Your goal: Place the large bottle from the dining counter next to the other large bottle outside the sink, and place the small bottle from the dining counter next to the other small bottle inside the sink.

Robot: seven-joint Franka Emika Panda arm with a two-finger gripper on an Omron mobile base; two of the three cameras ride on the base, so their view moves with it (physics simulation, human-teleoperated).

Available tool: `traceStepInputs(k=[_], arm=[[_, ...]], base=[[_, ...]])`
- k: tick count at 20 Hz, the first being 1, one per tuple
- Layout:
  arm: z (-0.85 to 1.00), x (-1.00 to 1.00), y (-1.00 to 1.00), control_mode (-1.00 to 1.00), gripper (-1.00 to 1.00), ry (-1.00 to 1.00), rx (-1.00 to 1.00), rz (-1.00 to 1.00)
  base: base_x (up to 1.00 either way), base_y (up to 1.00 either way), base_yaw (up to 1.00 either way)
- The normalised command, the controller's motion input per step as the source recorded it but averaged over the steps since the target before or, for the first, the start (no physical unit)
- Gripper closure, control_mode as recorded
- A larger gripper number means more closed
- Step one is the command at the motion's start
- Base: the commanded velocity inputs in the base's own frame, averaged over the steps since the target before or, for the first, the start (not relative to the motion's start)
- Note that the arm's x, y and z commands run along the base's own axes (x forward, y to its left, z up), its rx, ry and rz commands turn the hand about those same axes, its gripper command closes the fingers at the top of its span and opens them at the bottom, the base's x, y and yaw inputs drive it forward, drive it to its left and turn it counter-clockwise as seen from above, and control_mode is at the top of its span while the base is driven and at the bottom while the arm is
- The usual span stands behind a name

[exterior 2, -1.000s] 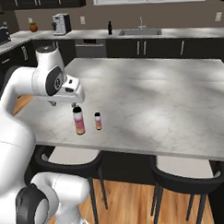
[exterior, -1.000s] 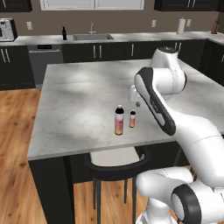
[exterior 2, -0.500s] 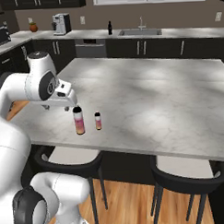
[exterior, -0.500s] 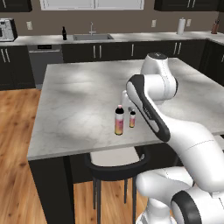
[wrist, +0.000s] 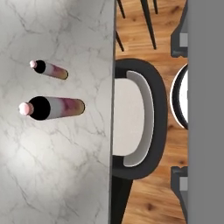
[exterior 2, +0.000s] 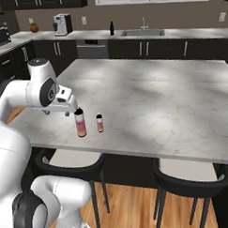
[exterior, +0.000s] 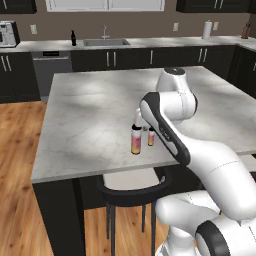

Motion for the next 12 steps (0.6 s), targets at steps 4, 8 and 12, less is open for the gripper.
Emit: traceStepInputs(k=[4, 8, 12], arm=[[-0.04, 0.14, 0.01, -1.0, -1.0, 0.0, 0.0, 0.0], [-0.02, 0.25, 0.0, -1.0, -1.0, 0.0, 0.0, 0.0], [-0.05, 0.33, 0.0, -1.0, -1.0, 0.0, 0.0, 0.0]], base=[[0.0, 0.0, 0.0], [0.0, 0.0, 0.0], [0.0, 0.0, 0.0]])
